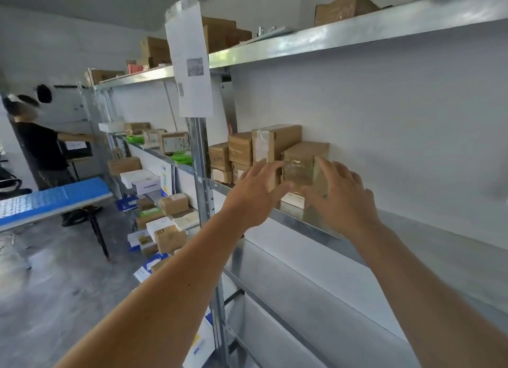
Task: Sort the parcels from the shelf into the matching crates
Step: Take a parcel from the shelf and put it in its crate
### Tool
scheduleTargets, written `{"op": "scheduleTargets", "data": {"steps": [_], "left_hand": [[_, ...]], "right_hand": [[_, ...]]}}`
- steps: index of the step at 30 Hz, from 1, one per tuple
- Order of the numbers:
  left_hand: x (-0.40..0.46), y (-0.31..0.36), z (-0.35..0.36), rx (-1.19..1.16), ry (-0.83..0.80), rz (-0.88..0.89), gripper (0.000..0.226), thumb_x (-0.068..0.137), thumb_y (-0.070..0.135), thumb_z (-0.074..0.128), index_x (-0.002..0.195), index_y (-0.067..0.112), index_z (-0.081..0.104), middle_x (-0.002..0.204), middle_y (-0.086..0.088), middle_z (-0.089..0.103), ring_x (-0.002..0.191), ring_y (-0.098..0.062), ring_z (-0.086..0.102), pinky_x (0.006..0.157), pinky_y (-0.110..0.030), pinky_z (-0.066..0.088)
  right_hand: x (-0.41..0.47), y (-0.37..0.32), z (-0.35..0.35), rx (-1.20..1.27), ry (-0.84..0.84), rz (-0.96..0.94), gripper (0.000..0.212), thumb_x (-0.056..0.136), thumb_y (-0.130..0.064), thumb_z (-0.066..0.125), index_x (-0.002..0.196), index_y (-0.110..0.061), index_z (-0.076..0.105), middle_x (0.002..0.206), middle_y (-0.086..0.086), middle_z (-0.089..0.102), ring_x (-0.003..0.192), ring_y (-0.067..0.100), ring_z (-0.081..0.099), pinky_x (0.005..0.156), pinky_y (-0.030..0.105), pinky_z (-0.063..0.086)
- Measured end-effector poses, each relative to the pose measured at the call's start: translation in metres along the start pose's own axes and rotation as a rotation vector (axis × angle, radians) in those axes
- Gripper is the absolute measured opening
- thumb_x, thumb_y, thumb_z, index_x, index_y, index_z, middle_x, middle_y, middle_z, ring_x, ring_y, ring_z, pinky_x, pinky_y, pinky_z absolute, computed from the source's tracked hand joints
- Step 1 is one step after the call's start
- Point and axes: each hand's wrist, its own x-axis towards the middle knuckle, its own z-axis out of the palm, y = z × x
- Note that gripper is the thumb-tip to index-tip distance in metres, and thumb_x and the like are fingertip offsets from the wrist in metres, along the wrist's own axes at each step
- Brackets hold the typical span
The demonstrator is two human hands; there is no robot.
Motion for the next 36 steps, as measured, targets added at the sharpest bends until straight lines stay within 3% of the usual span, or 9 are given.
{"op": "scheduleTargets", "data": {"steps": [6, 11, 14, 18, 20, 24, 28, 33, 36], "left_hand": [[0.066, -0.034, 0.029, -0.138, -0.047, 0.093, 0.063, 0.101, 0.071, 0.042, 0.156, 0.043, 0.034, 0.162, 0.004, 0.044, 0.148, -0.026, 0.039, 0.118, -0.05, 0.039], [0.098, -0.048, 0.045, -0.362, 0.01, 0.19, 0.052, 0.101, 0.068, 0.044, 0.146, 0.045, 0.035, 0.117, 0.005, 0.067, 0.104, -0.022, 0.065, 0.099, -0.049, 0.054], [0.104, -0.049, 0.049, -0.407, 0.004, 0.208, 0.056, 0.097, 0.077, 0.031, 0.147, 0.052, 0.03, 0.127, 0.005, 0.066, 0.108, -0.021, 0.066, 0.099, -0.05, 0.056], [0.101, -0.045, 0.052, -0.592, 0.018, 0.255, 0.041, 0.103, 0.067, 0.036, 0.138, 0.048, 0.047, 0.129, 0.017, 0.063, 0.111, -0.009, 0.063, 0.098, -0.035, 0.058], [0.096, -0.038, 0.053, -0.718, 0.052, 0.294, 0.03, 0.107, 0.057, 0.041, 0.127, 0.041, 0.057, 0.117, 0.017, 0.065, 0.106, -0.007, 0.064, 0.091, -0.026, 0.057], [0.072, -0.01, 0.056, -0.991, 0.049, 0.326, 0.023, 0.105, 0.039, 0.048, 0.109, 0.03, 0.068, 0.11, 0.013, 0.067, 0.11, -0.01, 0.063, 0.084, -0.011, 0.047], [0.036, 0.032, 0.058, -1.233, -0.102, 0.312, 0.03, 0.11, 0.026, 0.052, 0.137, 0.029, 0.062, 0.126, 0.012, 0.069, 0.118, -0.006, 0.065, 0.09, -0.012, 0.05], [-0.025, 0.099, 0.059, -1.249, -0.279, 0.306, 0.042, 0.106, 0.031, 0.046, 0.146, 0.042, 0.055, 0.12, 0.012, 0.069, 0.111, -0.001, 0.065, 0.088, -0.01, 0.055], [-0.081, 0.14, 0.057, -1.235, -0.388, 0.294, 0.052, 0.093, 0.036, 0.041, 0.142, 0.044, 0.057, 0.112, 0.01, 0.072, 0.102, -0.006, 0.069, 0.085, -0.023, 0.061]], "right_hand": [[0.057, 0.002, 0.038, 0.051, 0.051, 0.156, 0.068, 0.098, -0.072, 0.038, 0.158, -0.042, 0.025, 0.156, 0.003, 0.044, 0.139, 0.035, 0.045, 0.107, 0.057, 0.043], [0.087, 0.001, 0.063, 0.306, 0.151, 0.283, 0.069, 0.096, -0.081, 0.029, 0.154, -0.044, 0.032, 0.134, 0.007, 0.066, 0.125, 0.034, 0.061, 0.106, 0.051, 0.047], [0.093, -0.01, 0.075, 0.489, 0.276, 0.321, 0.054, 0.101, -0.072, 0.031, 0.146, -0.044, 0.041, 0.116, -0.006, 0.072, 0.111, 0.025, 0.068, 0.1, 0.05, 0.053], [0.091, -0.017, 0.078, 0.686, 0.421, 0.355, 0.033, 0.109, -0.05, 0.039, 0.141, -0.043, 0.046, 0.107, -0.015, 0.071, 0.09, 0.004, 0.071, 0.068, 0.02, 0.055], [0.081, -0.017, 0.072, 0.722, 0.475, 0.353, 0.028, 0.112, -0.034, 0.04, 0.137, -0.043, 0.048, 0.104, -0.014, 0.072, 0.083, -0.002, 0.069, 0.066, 0.014, 0.05], [0.039, -0.011, 0.051, 0.734, 0.55, 0.344, 0.043, 0.108, -0.01, 0.038, 0.138, -0.04, 0.045, 0.12, -0.009, 0.069, 0.098, 0.003, 0.068, 0.076, 0.018, 0.053], [-0.018, -0.002, 0.021, 0.706, 0.637, 0.36, 0.072, 0.099, 0.004, 0.037, 0.15, -0.047, 0.042, 0.14, -0.007, 0.062, 0.124, 0.014, 0.064, 0.094, 0.032, 0.057], [-0.115, 0.0, -0.033, 0.625, 0.738, 0.412, 0.085, 0.09, 0.014, 0.035, 0.154, -0.041, 0.039, 0.14, -0.004, 0.06, 0.115, 0.009, 0.065, 0.084, 0.026, 0.058], [-0.186, -0.001, -0.066, 0.584, 0.8, 0.442, 0.073, 0.092, 0.007, 0.04, 0.147, -0.04, 0.045, 0.135, -0.006, 0.063, 0.111, 0.01, 0.065, 0.075, 0.022, 0.056]]}}
